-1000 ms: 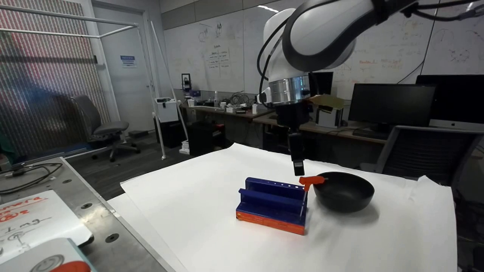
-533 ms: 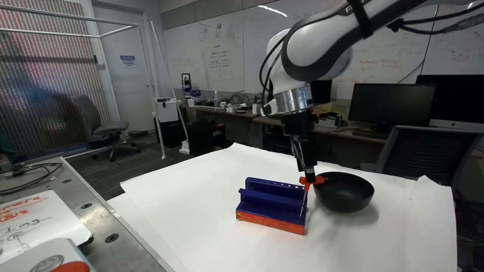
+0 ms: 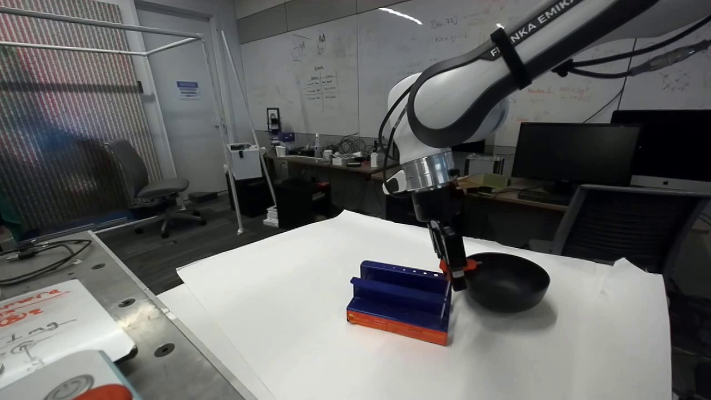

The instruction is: Put the orange object in the bowl

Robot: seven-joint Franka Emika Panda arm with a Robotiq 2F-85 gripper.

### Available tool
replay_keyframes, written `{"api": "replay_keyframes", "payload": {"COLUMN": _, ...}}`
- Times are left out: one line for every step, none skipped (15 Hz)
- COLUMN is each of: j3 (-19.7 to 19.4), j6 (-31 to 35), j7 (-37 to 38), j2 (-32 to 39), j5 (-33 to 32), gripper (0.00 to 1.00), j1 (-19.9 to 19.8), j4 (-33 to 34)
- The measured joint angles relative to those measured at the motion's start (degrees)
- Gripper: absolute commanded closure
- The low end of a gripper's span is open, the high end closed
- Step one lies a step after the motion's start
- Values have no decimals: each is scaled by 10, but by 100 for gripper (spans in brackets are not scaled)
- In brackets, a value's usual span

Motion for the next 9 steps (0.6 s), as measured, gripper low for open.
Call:
{"api": "replay_keyframes", "payload": {"j3": 0, "j6": 0, "j7": 0, "j2": 0, "j5": 0, "gripper": 72, "j1": -1, "j4": 1}}
{"api": "replay_keyframes", "payload": {"j3": 0, "j6": 0, "j7": 0, "j2": 0, "j5": 0, "gripper": 81, "j1": -1, "j4": 3}}
{"api": "replay_keyframes", "payload": {"j3": 0, "j6": 0, "j7": 0, "j2": -1, "j5": 0, "gripper": 87, "j1": -1, "j4": 5}}
{"api": "replay_keyframes", "payload": {"j3": 0, "j6": 0, "j7": 0, "j2": -3, "j5": 0, "gripper": 94, "j1": -2, "j4": 6}}
{"api": "replay_keyframes", "payload": {"j3": 0, "j6": -1, "j7": 0, "j2": -7, "j5": 0, "gripper": 95, "j1": -2, "j4": 6}}
{"api": "replay_keyframes", "payload": {"j3": 0, "j6": -1, "j7": 2, "j2": -14, "j5": -1, "gripper": 92, "j1": -1, "j4": 6}}
{"api": "replay_keyframes", "payload": {"j3": 0, "j6": -3, "j7": 4, "j2": -26, "j5": -2, "gripper": 91, "j1": -1, "j4": 5}}
{"api": "replay_keyframes", "payload": {"j3": 0, "j6": -8, "j7": 9, "j2": -41, "j5": -3, "gripper": 91, "j1": -1, "j4": 4}}
{"api": "replay_keyframes", "payload": {"j3": 0, "j6": -13, "j7": 17, "j2": -58, "j5": -3, "gripper": 91, "j1": -1, "j4": 2}}
